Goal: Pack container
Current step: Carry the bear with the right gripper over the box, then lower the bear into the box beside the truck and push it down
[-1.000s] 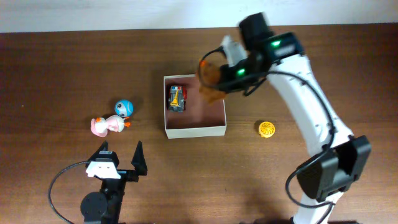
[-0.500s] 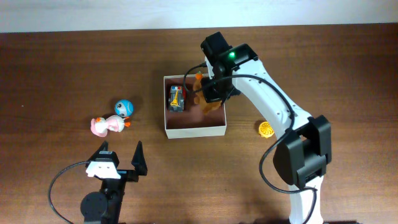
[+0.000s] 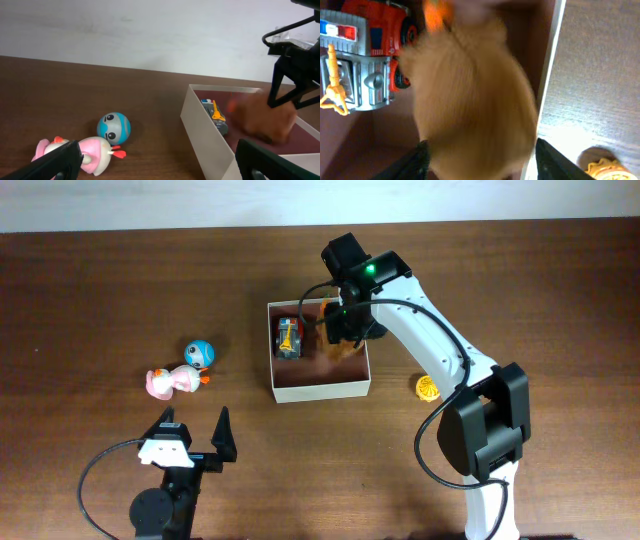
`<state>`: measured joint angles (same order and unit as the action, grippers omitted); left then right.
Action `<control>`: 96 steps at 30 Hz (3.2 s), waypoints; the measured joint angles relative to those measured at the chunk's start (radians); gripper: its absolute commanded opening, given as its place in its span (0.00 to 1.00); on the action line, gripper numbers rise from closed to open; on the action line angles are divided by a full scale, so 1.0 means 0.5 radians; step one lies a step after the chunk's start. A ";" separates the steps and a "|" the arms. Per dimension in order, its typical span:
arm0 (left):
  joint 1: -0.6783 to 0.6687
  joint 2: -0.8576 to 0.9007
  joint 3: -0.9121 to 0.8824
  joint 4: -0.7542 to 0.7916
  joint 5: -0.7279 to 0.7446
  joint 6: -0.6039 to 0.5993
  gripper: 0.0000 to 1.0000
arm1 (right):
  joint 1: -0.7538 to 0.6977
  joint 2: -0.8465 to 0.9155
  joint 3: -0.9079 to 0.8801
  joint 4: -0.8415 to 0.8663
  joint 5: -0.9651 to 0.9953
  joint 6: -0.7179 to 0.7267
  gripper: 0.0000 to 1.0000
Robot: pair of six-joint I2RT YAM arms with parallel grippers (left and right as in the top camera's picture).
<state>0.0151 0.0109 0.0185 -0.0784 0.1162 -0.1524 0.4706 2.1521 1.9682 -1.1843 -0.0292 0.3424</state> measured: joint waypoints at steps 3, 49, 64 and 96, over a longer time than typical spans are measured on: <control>0.000 0.000 0.000 0.000 0.000 0.000 1.00 | 0.000 0.000 0.000 0.000 0.000 0.003 0.63; 0.000 0.000 0.000 0.000 -0.001 0.000 1.00 | 0.320 0.002 -0.337 0.122 0.069 -0.132 0.08; 0.000 0.000 0.000 0.000 -0.001 0.000 0.99 | 0.320 0.002 -0.378 0.490 0.478 -0.163 0.08; 0.000 0.000 0.000 0.000 0.000 0.000 1.00 | 0.248 0.189 -0.378 0.669 0.356 -0.230 0.04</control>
<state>0.0151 0.0109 0.0185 -0.0784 0.1162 -0.1524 0.5945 2.2467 1.7794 -0.8497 0.1490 0.2276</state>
